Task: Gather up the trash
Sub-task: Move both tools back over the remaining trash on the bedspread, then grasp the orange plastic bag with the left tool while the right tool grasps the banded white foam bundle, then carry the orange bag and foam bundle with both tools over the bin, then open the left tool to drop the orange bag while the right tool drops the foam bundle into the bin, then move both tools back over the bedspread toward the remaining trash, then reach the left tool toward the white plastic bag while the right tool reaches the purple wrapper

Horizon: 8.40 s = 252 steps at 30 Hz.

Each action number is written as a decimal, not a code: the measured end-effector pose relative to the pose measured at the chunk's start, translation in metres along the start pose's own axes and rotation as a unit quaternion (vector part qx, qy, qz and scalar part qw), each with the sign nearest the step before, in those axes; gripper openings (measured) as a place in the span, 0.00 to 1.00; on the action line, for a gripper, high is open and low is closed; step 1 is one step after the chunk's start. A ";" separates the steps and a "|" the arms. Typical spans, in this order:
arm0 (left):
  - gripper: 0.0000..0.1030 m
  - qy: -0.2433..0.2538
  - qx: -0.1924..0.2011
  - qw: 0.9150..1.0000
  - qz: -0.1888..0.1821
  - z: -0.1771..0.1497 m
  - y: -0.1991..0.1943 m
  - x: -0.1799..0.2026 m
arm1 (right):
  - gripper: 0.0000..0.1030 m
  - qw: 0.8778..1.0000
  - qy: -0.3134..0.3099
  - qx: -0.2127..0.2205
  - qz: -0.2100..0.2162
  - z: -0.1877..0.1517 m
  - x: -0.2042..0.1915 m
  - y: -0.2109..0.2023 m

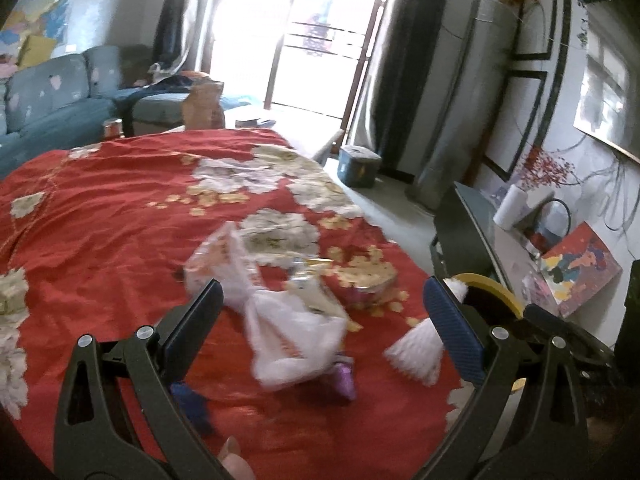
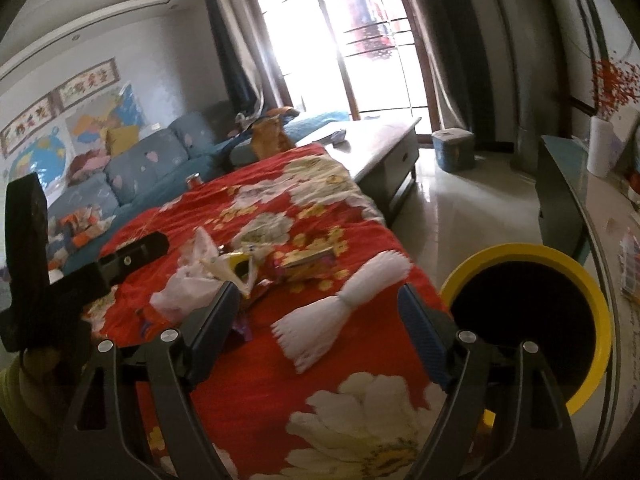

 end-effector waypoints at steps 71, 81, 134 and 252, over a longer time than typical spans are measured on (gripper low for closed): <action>0.11 -0.016 -0.014 1.000 0.014 -0.049 -0.077 -0.035 | 0.15 0.997 -0.042 -0.049 0.052 -0.033 -0.021 0.023; 0.11 0.013 -0.009 1.000 -0.010 -0.038 -0.069 -0.005 | 0.15 0.997 -0.048 -0.024 0.056 -0.016 -0.021 0.006; 0.11 0.110 -0.039 0.984 -0.137 -0.010 0.027 0.180 | 0.15 0.991 0.102 0.025 -0.080 0.020 0.171 -0.024; 0.89 -0.009 0.016 1.000 0.005 0.004 -0.016 0.011 | 0.79 1.000 -0.013 0.012 -0.012 0.014 -0.002 -0.008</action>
Point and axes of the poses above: each gripper's, at about its wrist camera, not at the fingertips, and y roughly the way its jaws point, x to its right, z to its top, the point moved 8 cm from there along y, roughly the way its jaws point, and after that the axes turned 5 degrees about y, right-handed, at the moved point
